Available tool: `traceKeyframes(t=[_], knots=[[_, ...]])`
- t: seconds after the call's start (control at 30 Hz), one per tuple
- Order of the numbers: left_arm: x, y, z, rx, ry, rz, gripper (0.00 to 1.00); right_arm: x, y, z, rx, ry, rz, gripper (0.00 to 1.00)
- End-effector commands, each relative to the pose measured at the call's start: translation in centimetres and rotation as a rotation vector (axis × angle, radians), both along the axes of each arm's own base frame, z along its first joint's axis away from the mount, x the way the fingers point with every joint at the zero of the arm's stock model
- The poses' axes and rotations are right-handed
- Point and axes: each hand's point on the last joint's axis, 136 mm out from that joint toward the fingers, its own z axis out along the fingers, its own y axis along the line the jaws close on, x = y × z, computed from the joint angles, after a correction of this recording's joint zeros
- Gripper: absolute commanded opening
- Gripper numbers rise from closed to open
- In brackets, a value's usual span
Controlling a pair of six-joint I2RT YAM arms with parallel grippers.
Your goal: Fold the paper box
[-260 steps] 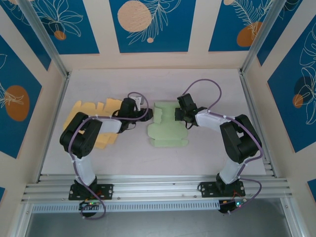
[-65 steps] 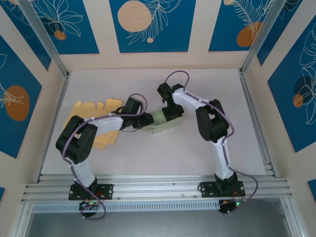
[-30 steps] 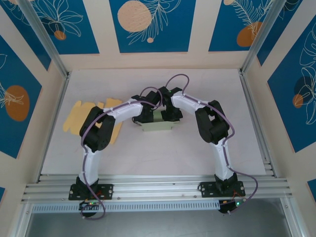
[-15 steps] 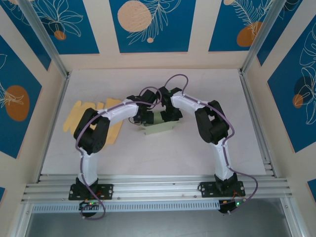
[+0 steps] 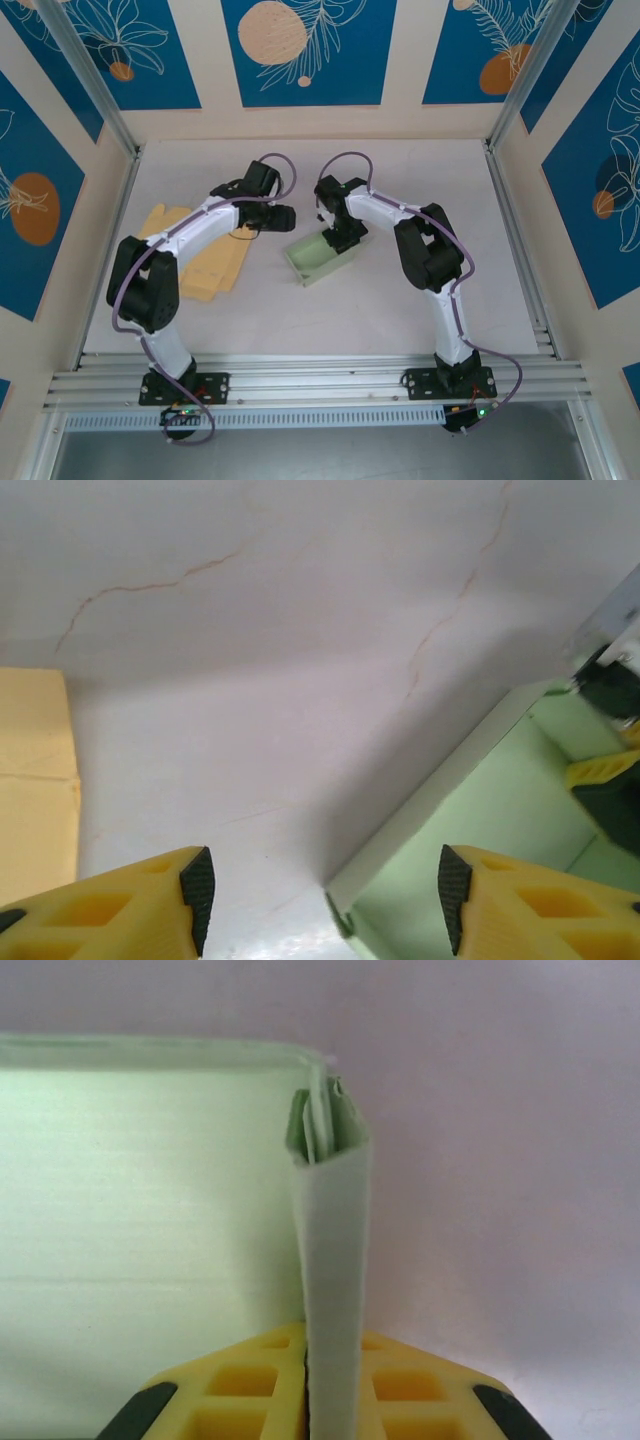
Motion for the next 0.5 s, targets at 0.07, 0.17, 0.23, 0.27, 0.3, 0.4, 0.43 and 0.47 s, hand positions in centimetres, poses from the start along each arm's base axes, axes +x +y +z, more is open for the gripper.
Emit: traceKeyframes(t=[0.07,0.17,0.23,0.27,0.3,0.4,0.43,0.47], knots=[[-1.4,-1.6,-1.7,0.000,0.014,-0.258,0.60,-0.1,1.9,0.1,0.054,0.030,0.089,0.20],[-1.7,-2.9,-2.4,-0.060,0.027,-0.299,0.54,0.1,2.2,0.5,0.063,0.025,0.083,0.26],[-2.1,-3.7,-2.9,-0.101,0.043,-0.323,0.51,0.2,2.2,1.0,0.067,0.020,0.078,0.30],[-2.6,-4.0,-3.2,-0.118,0.056,-0.336,0.50,0.3,2.3,1.2,0.068,0.016,0.072,0.33],[-2.9,-4.2,-3.4,-0.127,0.066,-0.344,0.50,0.4,2.3,1.5,0.069,0.011,0.069,0.35],[-3.6,-4.1,-4.4,-0.125,0.079,-0.351,0.50,0.5,2.5,2.4,0.092,-0.006,0.059,0.40],[-3.8,-4.0,-4.7,-0.120,0.088,-0.351,0.50,0.6,2.7,2.8,0.103,-0.009,0.055,0.42],[-3.9,-4.0,-5.0,-0.118,0.095,-0.353,0.50,0.7,2.8,3.2,0.115,-0.012,0.048,0.44]])
